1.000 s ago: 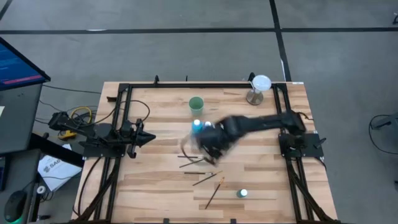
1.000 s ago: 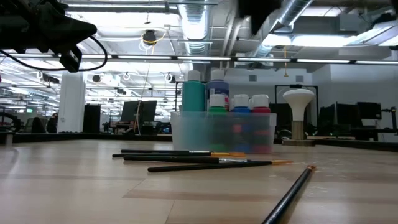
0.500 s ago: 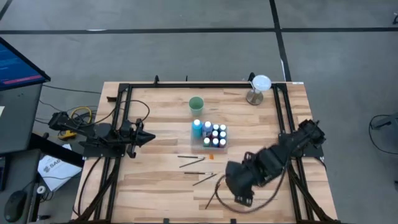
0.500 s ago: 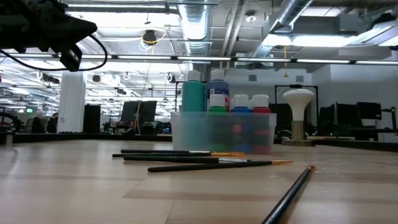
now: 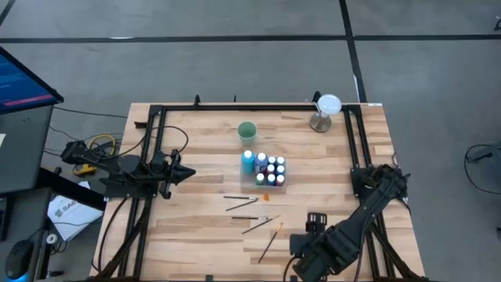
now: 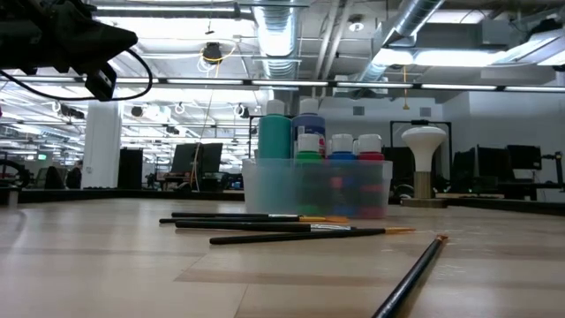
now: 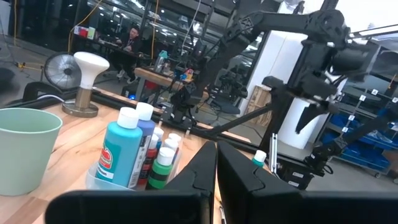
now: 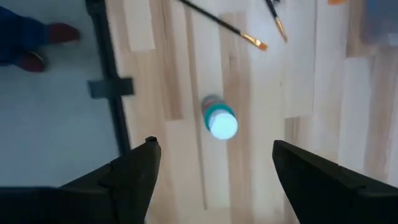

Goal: Pick & Place Paint Supplies
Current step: Put the light green paint bottle into the transparent bin

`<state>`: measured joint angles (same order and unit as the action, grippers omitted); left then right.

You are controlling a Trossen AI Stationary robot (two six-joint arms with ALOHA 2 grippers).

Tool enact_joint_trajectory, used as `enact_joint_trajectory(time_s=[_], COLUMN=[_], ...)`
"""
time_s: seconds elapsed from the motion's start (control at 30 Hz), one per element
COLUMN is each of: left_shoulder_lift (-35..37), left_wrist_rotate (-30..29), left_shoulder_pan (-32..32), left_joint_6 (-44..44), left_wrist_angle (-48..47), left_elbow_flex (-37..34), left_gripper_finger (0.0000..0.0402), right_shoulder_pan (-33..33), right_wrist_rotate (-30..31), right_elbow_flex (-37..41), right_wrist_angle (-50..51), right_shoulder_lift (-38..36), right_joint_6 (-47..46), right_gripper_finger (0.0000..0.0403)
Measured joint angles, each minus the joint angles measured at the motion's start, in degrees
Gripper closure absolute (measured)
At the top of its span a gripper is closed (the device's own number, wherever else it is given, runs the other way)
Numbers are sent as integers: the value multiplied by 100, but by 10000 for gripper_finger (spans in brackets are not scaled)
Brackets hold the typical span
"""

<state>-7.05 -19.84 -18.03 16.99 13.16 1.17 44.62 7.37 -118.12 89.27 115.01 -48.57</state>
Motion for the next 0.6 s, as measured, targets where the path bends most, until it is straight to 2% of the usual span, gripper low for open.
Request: enact_joint_trajectory(time_s=[0.1, 0.23, 0.37, 0.6], left_shoulder_lift=[0, 0, 1, 0], left_wrist_rotate=[9, 7, 7, 3], left_shoulder_pan=[0, 1, 0, 1], left_joint_6=[-2, 0, -2, -2], left_wrist_angle=[26, 30, 31, 73], left_elbow_flex=[0, 0, 0, 0], left_gripper_finger=[394, 394, 394, 394], right_shoulder_pan=[41, 80, 70, 70], right_wrist_rotate=[6, 9, 18, 14], right_elbow_flex=[590, 1557, 2386, 3225], right_wrist_angle=[-297, -1194, -1548, -2566], right_shoulder_lift=[-155, -506, -703, -893], right_joint_6=[57, 110, 146, 207], right_gripper_finger=[99, 99, 99, 99])
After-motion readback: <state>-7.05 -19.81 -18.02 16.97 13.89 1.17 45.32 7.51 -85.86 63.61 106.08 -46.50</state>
